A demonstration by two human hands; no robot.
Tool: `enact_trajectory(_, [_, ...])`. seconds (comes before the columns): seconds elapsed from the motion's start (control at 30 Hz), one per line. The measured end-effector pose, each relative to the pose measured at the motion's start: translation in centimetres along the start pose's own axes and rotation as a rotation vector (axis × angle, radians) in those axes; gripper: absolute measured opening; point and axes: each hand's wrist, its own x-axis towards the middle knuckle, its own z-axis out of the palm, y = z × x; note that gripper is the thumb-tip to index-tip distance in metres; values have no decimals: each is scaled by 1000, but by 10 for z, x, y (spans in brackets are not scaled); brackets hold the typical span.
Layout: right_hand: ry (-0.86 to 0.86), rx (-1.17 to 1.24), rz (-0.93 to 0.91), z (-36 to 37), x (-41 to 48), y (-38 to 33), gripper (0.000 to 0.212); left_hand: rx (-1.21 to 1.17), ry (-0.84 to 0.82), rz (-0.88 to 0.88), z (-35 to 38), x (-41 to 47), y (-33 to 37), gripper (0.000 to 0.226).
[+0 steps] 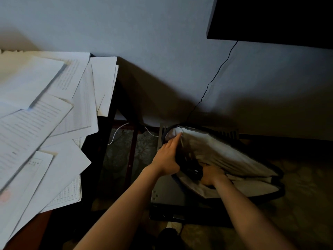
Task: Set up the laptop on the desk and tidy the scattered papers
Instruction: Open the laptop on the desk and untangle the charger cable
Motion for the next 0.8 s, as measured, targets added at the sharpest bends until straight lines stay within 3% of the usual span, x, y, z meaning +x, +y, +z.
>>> enact_trajectory(0.1, [64,-50,-19,-5,-6,-1,33,-5,7,-19,1,2,-1,102])
enact_trajectory(0.3, [23,518,-87,-48,-37,12,24,-59,-20,-54,-6,3,1,102])
enact_trajectory(0.43, [91,335,-177,-85,-69,3,17,65,-121,89,-12,2,20,92])
enact_trajectory(0.53, [177,330,-241,-103,-88,-7,5,-39,-176,105,-10,3,50,82])
enact_trajectory(0.7, [385,491,-308,-122,-101,-6,16,-32,135,74,-15,10,80,48])
enact_trajectory(0.8, [451,482,-340,-125,-102,-6,20,-29,184,58,-20,14,82,37])
